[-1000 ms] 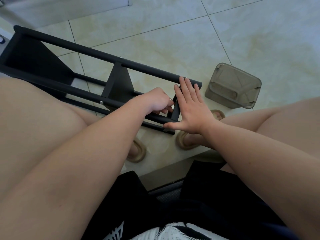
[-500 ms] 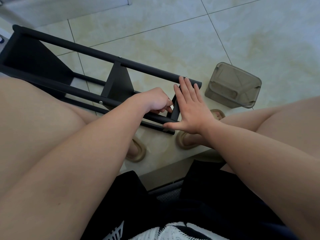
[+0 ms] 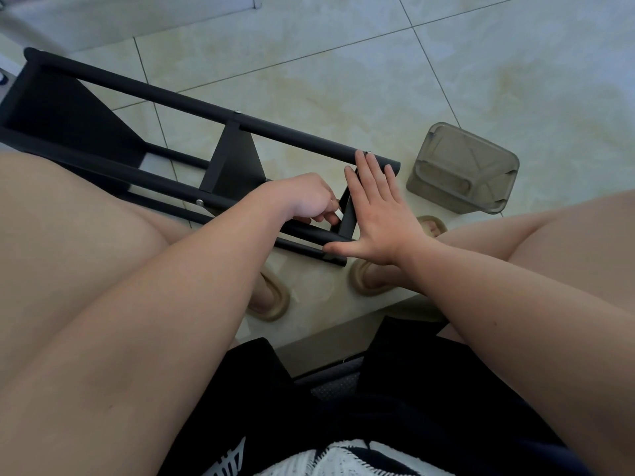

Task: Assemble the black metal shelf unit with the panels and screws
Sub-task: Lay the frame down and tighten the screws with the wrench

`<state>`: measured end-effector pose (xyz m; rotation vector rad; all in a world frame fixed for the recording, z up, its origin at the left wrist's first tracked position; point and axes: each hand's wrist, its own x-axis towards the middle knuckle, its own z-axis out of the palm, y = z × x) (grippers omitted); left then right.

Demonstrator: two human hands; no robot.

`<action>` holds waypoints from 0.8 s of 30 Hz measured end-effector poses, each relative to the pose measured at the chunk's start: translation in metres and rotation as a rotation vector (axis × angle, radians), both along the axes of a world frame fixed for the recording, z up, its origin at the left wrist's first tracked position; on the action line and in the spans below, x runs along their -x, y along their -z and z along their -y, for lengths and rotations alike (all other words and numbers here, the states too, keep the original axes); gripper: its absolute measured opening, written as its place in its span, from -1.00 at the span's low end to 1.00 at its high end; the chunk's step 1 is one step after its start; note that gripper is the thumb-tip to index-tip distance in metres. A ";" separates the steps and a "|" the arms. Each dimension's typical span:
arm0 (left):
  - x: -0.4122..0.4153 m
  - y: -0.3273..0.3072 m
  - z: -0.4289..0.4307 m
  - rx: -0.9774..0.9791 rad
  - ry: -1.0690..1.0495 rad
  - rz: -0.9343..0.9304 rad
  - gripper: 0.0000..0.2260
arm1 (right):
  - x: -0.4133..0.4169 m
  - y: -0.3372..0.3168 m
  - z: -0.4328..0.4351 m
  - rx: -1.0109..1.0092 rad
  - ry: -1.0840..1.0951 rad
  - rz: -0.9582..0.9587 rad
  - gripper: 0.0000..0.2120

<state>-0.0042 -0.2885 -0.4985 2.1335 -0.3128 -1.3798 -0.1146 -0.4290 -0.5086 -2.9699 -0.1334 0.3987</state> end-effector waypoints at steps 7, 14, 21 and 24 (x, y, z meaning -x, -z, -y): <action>0.000 -0.004 -0.005 -0.015 0.087 0.049 -0.80 | 0.000 -0.001 0.000 0.003 -0.002 -0.002 0.28; 0.001 -0.003 -0.010 -0.014 0.190 0.094 -0.81 | 0.000 -0.001 0.000 0.004 -0.001 -0.007 0.28; 0.000 -0.004 -0.012 -0.061 0.302 0.148 -0.85 | 0.000 -0.001 0.000 0.006 -0.001 -0.008 0.28; 0.000 -0.006 -0.011 -0.090 0.337 0.165 -0.87 | 0.000 0.000 0.000 0.003 0.001 -0.005 0.27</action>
